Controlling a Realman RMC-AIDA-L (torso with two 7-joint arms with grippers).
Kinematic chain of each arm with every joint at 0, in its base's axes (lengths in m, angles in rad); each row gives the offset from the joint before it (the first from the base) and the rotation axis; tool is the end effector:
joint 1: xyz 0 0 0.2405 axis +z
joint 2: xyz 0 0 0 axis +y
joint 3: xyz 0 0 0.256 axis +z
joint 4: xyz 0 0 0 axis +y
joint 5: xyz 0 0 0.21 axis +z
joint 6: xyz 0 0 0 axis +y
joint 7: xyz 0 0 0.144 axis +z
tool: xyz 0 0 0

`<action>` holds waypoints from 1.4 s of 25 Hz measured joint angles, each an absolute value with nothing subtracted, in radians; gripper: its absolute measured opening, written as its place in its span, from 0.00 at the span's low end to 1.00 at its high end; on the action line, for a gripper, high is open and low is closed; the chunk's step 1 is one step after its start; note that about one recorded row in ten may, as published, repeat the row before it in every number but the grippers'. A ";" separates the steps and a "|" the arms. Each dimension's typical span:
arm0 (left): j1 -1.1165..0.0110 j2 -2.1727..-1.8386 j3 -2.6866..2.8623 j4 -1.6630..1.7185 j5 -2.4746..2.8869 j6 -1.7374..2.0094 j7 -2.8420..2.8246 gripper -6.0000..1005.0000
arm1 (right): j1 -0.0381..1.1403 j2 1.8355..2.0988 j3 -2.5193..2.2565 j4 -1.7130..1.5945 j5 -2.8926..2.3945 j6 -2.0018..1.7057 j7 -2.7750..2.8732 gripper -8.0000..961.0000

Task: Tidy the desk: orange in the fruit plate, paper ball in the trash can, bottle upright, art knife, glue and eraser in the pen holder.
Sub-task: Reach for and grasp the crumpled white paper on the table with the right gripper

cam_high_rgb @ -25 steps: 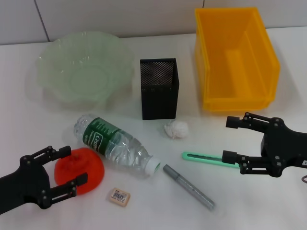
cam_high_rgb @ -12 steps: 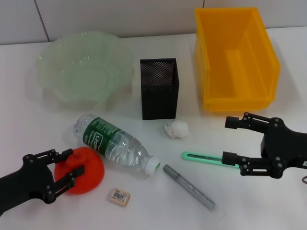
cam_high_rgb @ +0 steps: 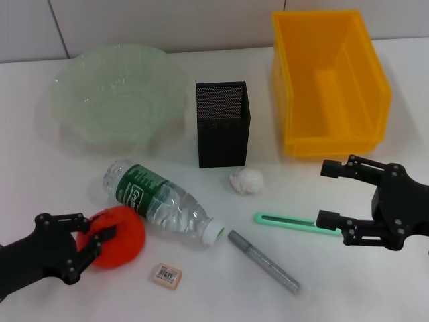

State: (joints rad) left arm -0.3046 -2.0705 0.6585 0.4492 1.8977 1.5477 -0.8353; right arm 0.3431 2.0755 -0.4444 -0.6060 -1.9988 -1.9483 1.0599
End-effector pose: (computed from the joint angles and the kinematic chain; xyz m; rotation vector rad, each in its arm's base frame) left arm -0.3307 0.2497 -0.0217 -2.5805 -0.4072 -0.6969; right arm 0.2942 0.2418 0.0278 -2.6385 0.3955 1.0637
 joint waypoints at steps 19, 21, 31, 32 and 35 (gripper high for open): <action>-0.526 -2.072 0.511 0.472 1.647 1.509 -0.907 0.06 | 0.336 2.078 -0.454 -0.591 -1.999 -1.948 1.056 0.83; -0.580 -2.072 0.511 0.439 1.642 1.424 -0.896 0.06 | 0.337 2.078 -0.455 -0.583 -1.999 -1.948 1.050 0.83; -0.705 -2.074 0.515 0.347 1.638 1.122 -0.892 0.06 | 0.341 2.079 -0.451 -0.578 -1.999 -1.958 1.045 0.82; -0.716 -2.074 0.516 0.338 1.638 1.083 -0.891 0.07 | 0.342 2.079 -0.452 -0.578 -1.999 -1.959 1.045 0.82; -0.733 -2.076 0.517 0.324 1.637 1.033 -0.879 0.10 | 0.344 2.079 -0.454 -0.578 -1.999 -1.959 1.045 0.82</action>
